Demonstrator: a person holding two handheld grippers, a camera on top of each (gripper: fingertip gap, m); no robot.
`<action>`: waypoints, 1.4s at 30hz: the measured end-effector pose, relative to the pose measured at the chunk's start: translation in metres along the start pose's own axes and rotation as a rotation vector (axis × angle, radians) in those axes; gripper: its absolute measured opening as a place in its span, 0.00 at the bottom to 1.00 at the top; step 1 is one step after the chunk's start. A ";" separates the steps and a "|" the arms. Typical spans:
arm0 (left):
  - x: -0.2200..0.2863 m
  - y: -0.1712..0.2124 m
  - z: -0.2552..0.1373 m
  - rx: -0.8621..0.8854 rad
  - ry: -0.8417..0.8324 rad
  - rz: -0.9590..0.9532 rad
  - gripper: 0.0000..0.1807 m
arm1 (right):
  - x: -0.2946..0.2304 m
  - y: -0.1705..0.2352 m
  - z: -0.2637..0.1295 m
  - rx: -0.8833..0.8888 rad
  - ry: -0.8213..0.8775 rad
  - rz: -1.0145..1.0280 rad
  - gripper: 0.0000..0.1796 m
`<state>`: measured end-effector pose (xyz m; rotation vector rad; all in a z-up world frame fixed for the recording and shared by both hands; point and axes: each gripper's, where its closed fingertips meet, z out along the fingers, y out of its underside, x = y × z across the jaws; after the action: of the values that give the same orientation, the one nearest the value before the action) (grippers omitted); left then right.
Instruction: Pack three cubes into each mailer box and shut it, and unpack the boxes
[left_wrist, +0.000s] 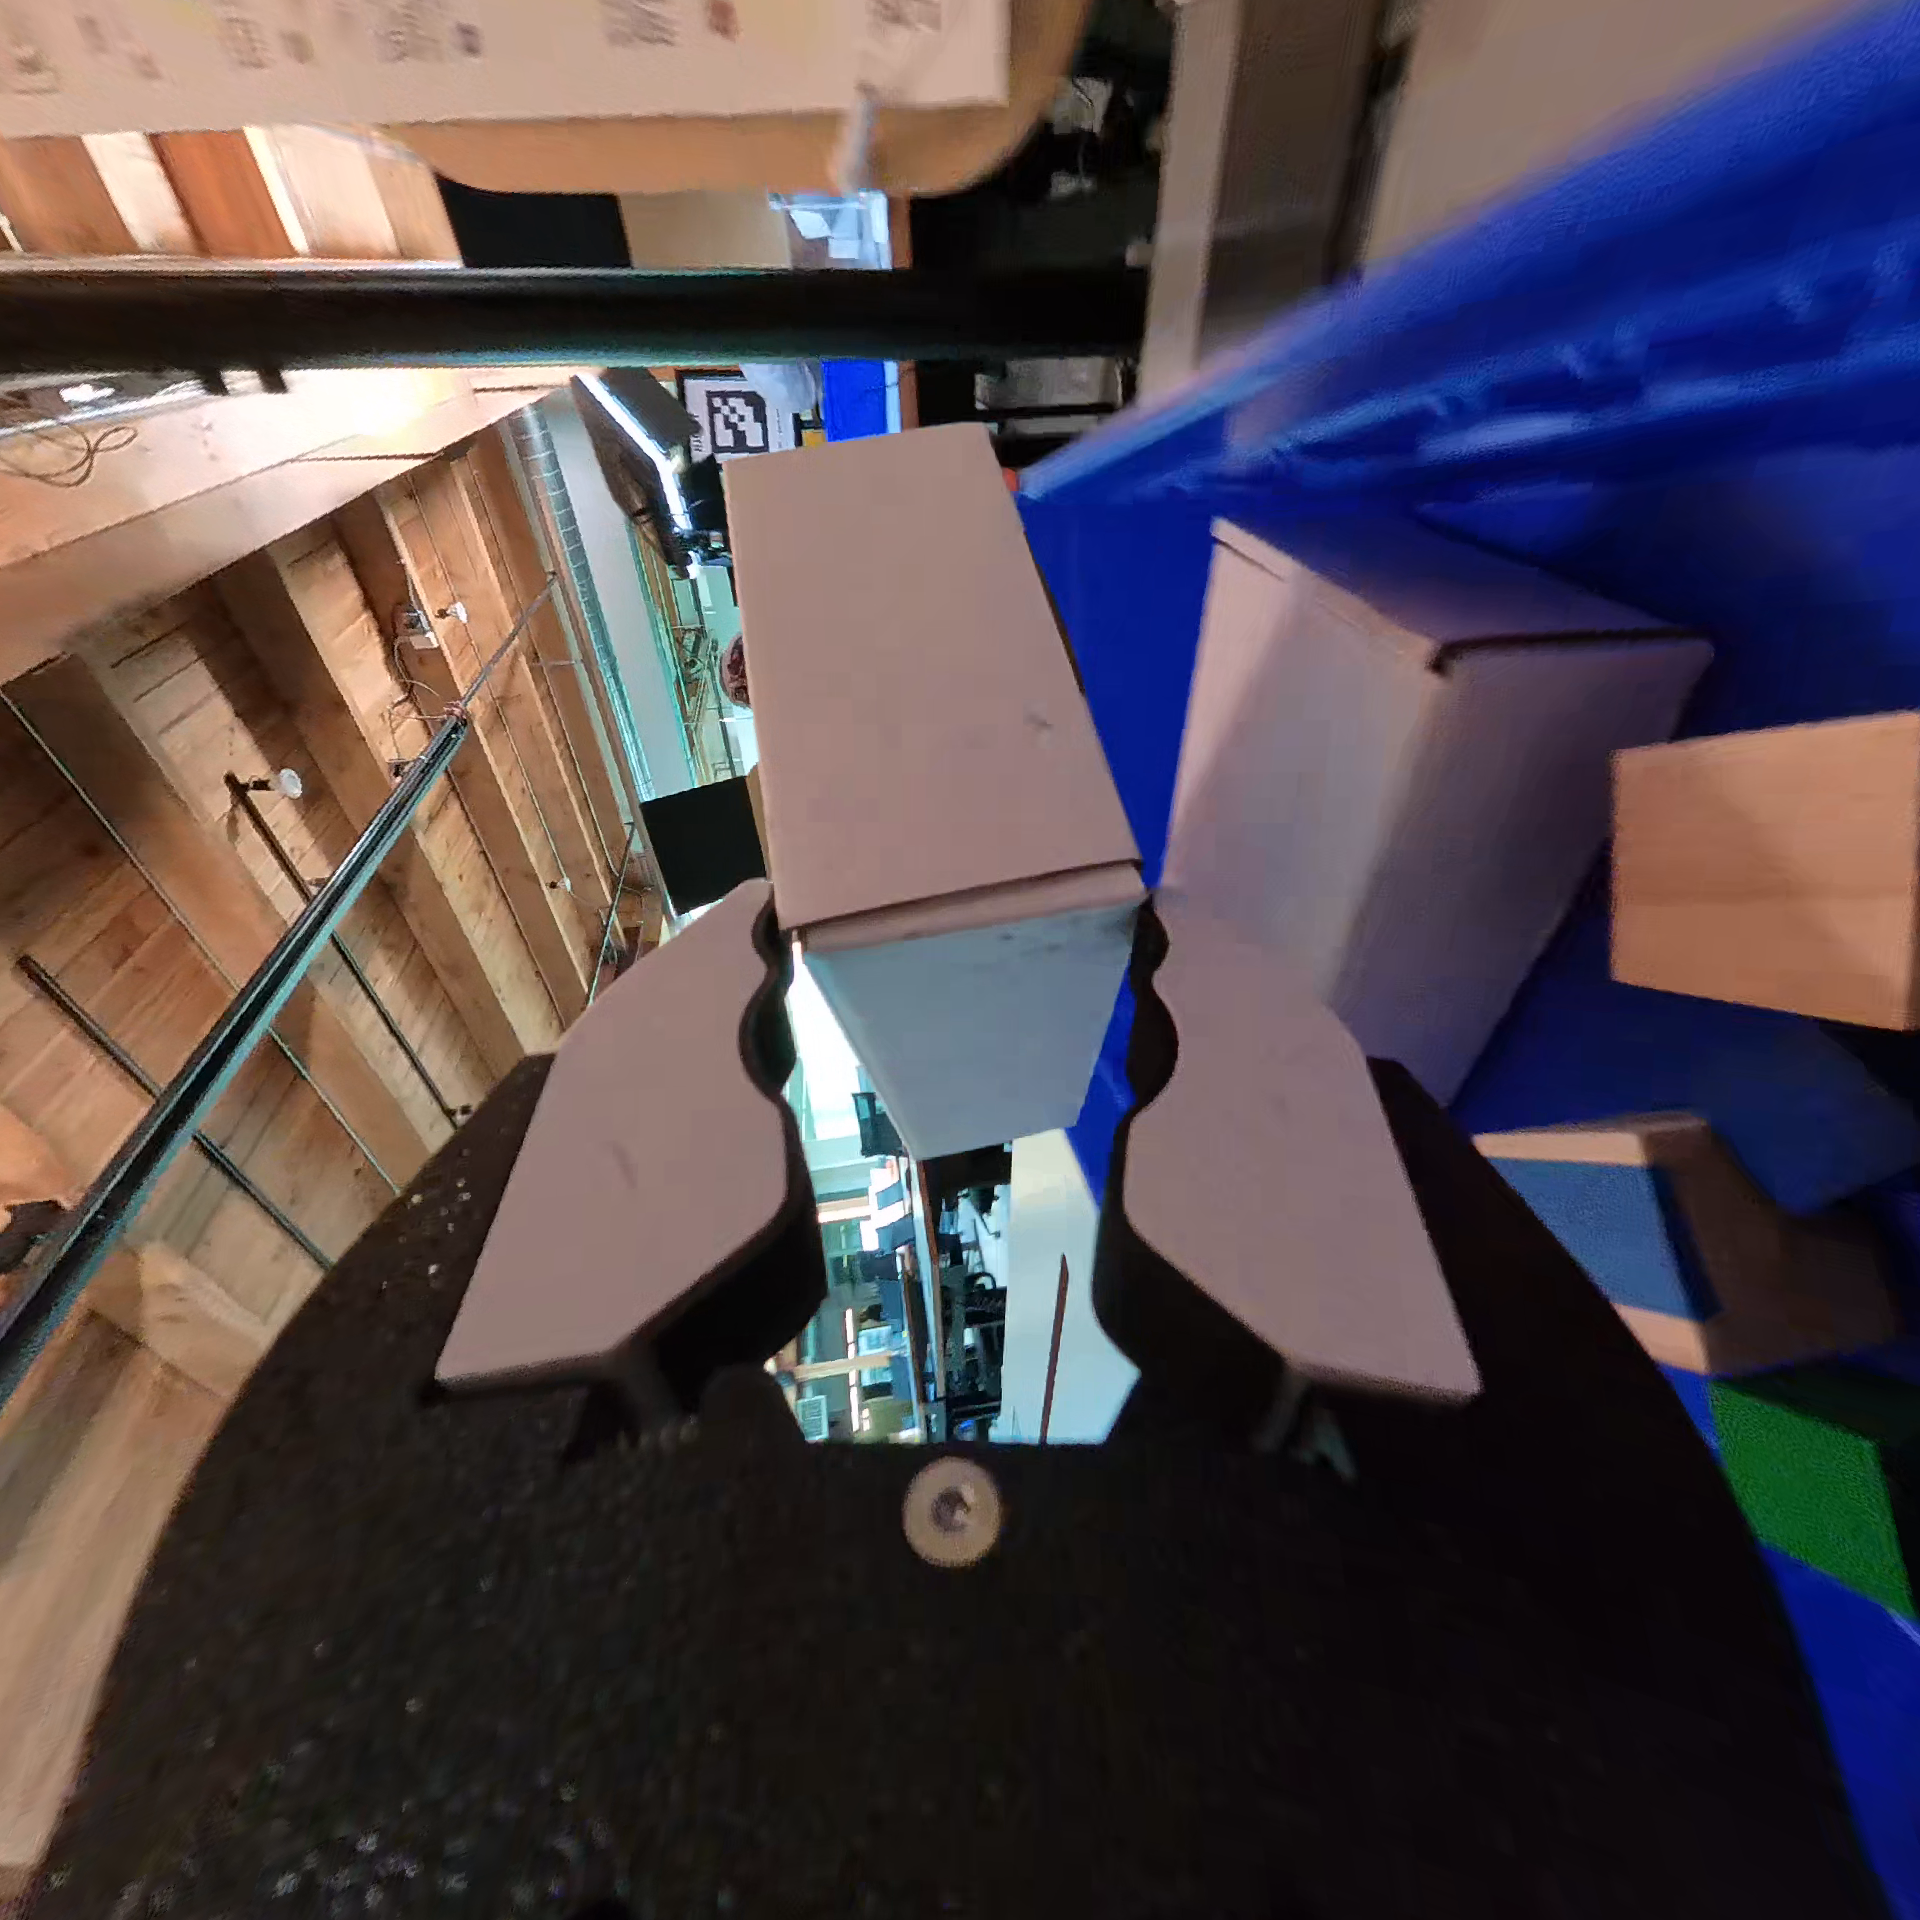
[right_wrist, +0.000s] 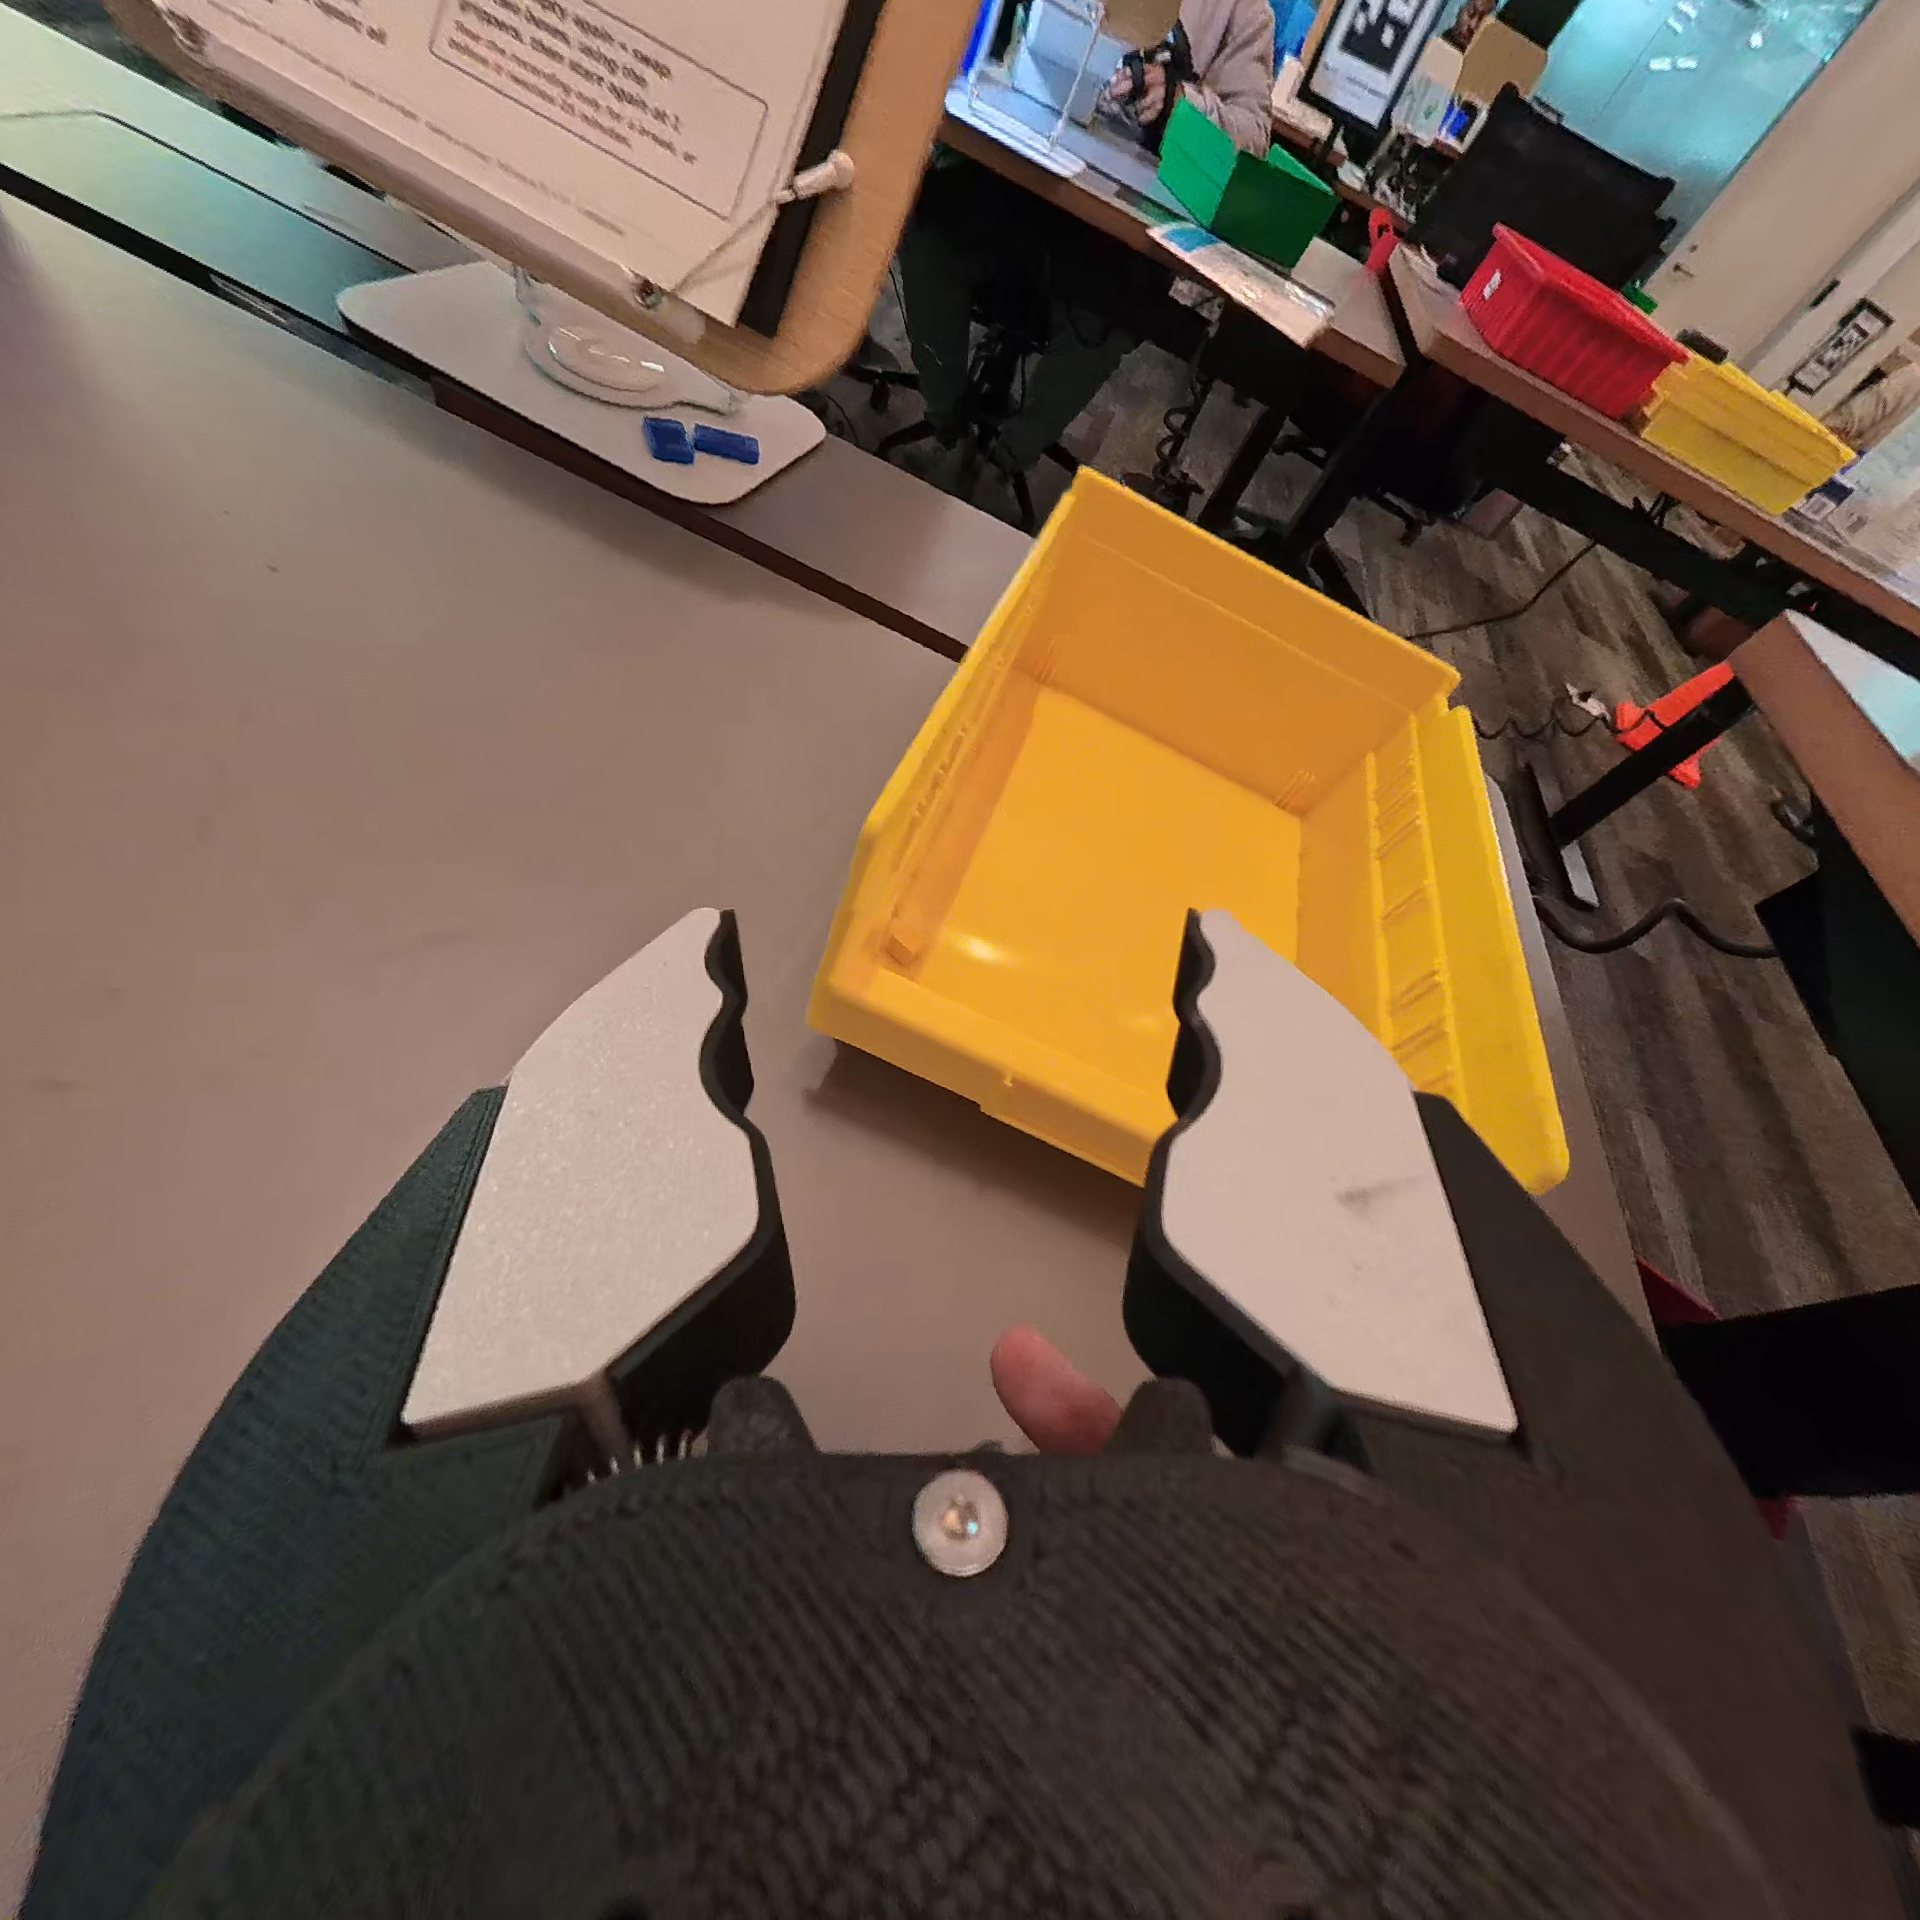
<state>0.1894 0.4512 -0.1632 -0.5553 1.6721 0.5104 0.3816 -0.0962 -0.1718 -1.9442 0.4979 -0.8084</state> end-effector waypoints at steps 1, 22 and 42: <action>-0.015 -0.006 -0.009 0.011 -0.004 -0.015 0.34 | -0.004 -0.005 -0.001 0.021 -0.014 -0.016 0.44; 0.028 -0.251 -0.265 0.171 1.249 0.291 0.34 | -0.184 -0.065 -0.089 0.512 -0.898 -0.341 0.43; 0.089 -0.404 -0.226 0.525 1.339 -0.126 0.36 | -0.154 0.002 -0.047 0.222 -0.871 -0.276 0.46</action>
<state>0.2506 -0.0117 -0.2254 -0.6316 2.8509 -0.5686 0.2403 -0.0282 -0.2091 -1.9511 -0.3715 -0.1076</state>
